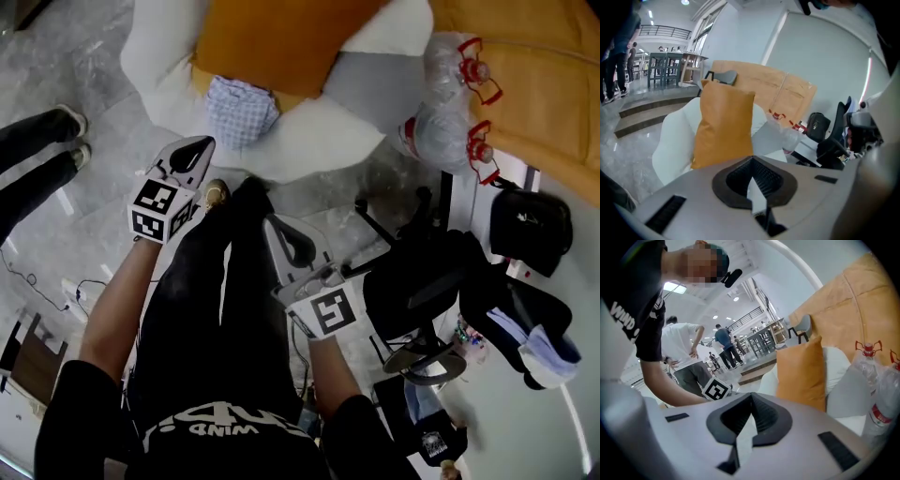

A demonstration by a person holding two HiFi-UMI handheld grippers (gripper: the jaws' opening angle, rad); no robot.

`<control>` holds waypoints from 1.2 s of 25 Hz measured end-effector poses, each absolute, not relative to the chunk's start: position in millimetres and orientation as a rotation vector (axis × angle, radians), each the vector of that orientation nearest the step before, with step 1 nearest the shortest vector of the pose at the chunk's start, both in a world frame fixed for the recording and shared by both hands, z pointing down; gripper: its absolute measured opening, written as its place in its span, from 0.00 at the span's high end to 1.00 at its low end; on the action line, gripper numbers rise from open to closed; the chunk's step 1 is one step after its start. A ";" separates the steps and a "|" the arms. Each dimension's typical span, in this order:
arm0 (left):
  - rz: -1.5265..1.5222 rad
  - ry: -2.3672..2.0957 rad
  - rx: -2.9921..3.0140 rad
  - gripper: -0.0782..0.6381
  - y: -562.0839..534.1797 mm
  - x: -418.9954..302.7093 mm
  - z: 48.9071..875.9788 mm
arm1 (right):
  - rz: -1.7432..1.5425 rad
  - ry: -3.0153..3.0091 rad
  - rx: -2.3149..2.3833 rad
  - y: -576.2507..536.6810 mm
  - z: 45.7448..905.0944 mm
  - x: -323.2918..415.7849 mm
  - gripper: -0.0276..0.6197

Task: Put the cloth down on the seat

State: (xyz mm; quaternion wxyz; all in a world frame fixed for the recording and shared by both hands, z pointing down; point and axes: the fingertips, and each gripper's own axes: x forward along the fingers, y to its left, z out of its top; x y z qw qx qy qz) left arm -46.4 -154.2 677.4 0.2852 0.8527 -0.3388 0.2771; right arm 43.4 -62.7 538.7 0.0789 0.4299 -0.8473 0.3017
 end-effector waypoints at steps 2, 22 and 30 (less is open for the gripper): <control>0.686 -0.871 2.312 0.88 -142.6 -41.6 634.3 | 0.926 -2.553 1.278 -54.3 512.1 38.0 0.93; 0.280 -0.870 2.677 0.88 -57.5 -51.2 245.3 | 0.543 -2.795 1.347 -14.3 249.8 23.5 0.93; 0.141 -0.919 2.715 0.88 -37.5 -65.9 198.5 | 0.501 -2.865 1.322 -6.6 218.6 11.5 0.93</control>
